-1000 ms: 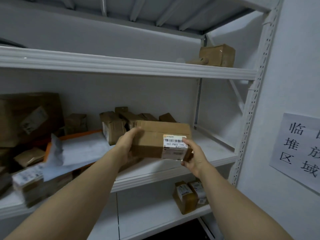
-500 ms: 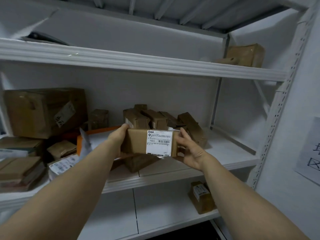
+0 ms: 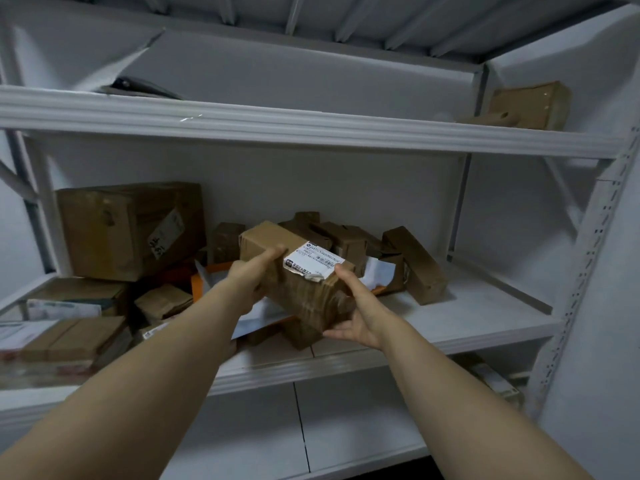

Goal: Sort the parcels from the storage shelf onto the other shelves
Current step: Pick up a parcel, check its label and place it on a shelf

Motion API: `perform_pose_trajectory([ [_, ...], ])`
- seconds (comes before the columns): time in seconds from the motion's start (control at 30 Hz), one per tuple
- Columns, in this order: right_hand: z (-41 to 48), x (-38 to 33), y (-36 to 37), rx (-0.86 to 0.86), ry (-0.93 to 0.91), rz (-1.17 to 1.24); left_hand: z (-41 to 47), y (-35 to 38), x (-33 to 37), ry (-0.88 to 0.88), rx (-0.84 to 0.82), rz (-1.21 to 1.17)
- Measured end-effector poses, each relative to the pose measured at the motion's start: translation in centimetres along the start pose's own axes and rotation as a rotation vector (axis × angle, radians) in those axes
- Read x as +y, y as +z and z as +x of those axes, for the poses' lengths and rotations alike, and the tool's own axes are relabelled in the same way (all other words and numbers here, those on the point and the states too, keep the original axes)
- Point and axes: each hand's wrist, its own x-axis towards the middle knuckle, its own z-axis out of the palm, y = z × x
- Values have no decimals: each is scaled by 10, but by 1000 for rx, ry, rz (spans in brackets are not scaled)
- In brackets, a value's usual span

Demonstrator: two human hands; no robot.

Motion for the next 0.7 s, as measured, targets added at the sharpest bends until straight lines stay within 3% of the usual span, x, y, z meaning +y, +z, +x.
perform_pose_trajectory([
  [0.17, 9, 6, 25, -34, 56, 83, -8, 12, -14, -67, -146, 63],
  [0.5, 24, 10, 53, -17, 59, 176, 11, -5, -24, -41, -131, 145],
  [0.6, 30, 3, 56, 32, 17, 53, 20, -8, -18, 42, -89, 279],
  [0.7, 39, -3, 64, 189, 9, -175, 26, -13, -4, 99, -99, 462],
])
